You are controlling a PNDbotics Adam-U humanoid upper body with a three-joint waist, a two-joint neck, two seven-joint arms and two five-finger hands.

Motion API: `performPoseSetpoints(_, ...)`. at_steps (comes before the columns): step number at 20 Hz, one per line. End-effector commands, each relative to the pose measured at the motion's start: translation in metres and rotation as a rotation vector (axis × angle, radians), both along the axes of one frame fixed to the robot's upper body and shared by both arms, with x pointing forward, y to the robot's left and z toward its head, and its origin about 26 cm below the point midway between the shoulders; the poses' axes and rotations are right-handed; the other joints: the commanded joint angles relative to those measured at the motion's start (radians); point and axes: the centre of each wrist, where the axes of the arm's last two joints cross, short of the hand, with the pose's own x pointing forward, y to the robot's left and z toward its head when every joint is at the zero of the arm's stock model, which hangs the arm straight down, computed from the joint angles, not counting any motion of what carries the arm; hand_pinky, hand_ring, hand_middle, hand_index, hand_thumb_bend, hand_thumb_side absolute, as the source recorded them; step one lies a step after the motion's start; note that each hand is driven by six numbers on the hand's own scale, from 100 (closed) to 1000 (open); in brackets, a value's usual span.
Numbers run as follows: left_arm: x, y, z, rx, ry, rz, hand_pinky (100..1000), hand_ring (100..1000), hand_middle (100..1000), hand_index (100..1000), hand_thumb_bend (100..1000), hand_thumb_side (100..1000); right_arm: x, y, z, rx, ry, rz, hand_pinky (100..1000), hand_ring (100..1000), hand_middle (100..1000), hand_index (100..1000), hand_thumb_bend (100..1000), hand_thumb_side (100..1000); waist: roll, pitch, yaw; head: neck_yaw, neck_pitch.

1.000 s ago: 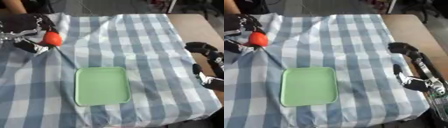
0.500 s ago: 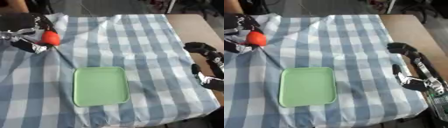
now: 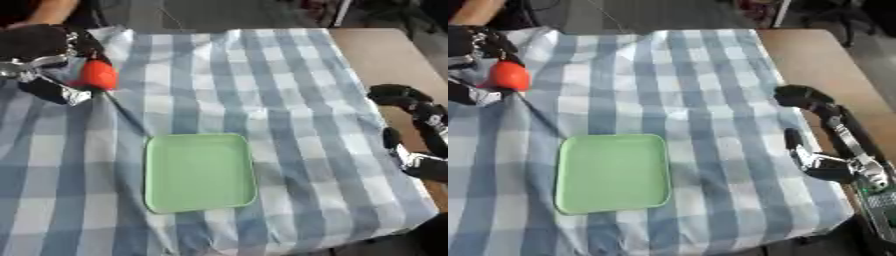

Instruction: Pick up objects on the table and place them in the box.

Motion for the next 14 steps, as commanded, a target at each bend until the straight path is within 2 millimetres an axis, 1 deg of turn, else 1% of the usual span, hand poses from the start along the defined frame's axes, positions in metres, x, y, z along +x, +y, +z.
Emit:
performPoseSetpoints(1,-0.0028,0.0046,0.0205,0.005,-0.049,-0.001,888,762,482,383,100,466,0.0004,-0.0065,0.0104,-0.224,-0.107,0.160,835,839,862,845,100,442,0.005,-0.018,-0.003,-0.008,-0.006)
performPoseSetpoints(14,-0.0030,0.0055,0.0199,0.011,-0.051,0.002,889,761,481,385,100,464,0.0004,-0.0070,0.0105,-0.225,-0.107,0.158,836,839,861,845,100,445,0.005,-0.017,-0.003,-0.005,-0.006)
